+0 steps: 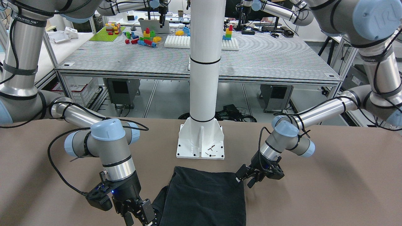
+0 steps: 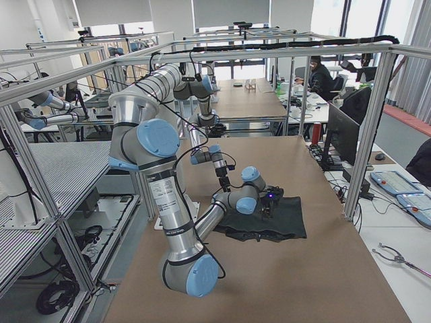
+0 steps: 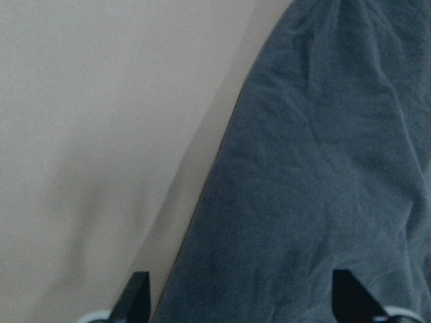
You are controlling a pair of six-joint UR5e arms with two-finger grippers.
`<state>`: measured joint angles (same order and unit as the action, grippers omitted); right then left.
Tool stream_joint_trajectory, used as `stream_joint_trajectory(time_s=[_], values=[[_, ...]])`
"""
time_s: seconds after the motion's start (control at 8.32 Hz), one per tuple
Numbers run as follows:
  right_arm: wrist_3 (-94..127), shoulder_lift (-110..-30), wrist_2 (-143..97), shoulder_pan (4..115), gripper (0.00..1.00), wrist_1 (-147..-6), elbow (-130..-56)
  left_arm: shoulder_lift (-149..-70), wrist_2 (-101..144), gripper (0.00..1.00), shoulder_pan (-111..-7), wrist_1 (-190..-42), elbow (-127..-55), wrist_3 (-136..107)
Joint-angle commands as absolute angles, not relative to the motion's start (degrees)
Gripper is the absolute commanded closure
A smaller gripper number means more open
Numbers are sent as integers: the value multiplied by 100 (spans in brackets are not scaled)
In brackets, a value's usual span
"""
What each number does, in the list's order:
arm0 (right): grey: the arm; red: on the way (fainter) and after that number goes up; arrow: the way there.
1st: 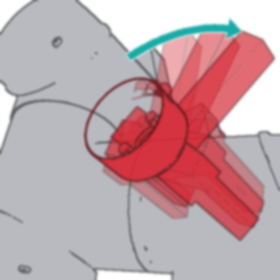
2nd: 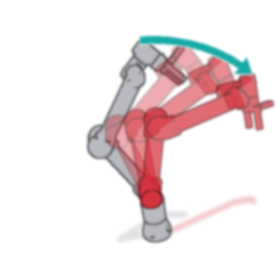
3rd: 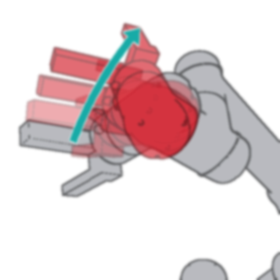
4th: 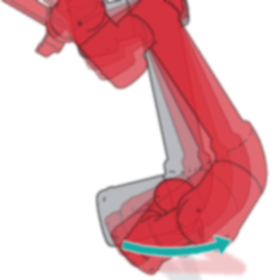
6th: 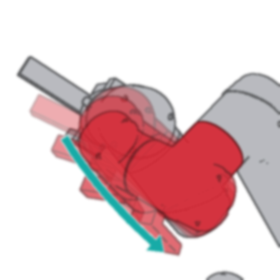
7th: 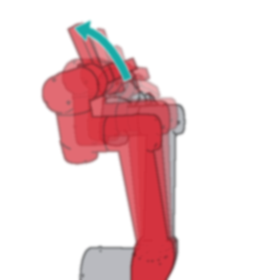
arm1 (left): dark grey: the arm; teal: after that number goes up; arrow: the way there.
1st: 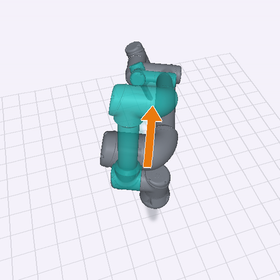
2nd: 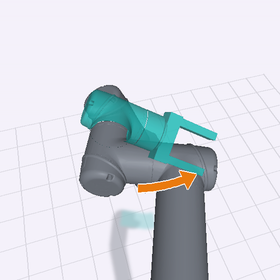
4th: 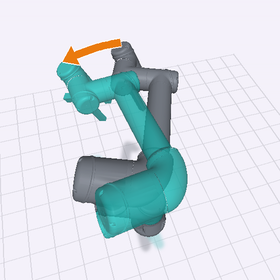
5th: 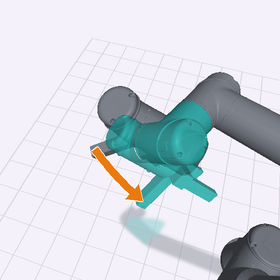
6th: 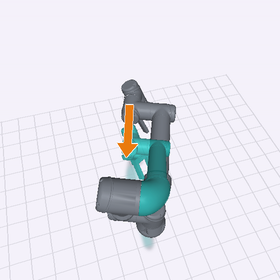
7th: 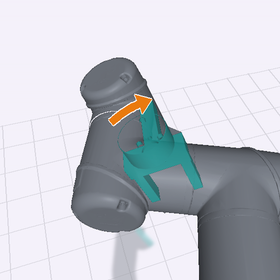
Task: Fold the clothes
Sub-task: 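Move the left gripper to the near corner while the right gripper follows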
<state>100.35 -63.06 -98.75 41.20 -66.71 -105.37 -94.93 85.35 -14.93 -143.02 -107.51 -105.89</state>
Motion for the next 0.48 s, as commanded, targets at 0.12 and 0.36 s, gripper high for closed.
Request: stream_joint_trajectory(time_s=[0.12, 0.36], values=[[10055, -6354, -9783, 4087, 6, -6671, -10582, -9378, 7833, 5, -801, -14300, -10749, -10811], [10046, -6354, -9782, 4087, 6, -6671, -10573, -9387, 7805, 5, -756, -14291, -10740, -10811]])
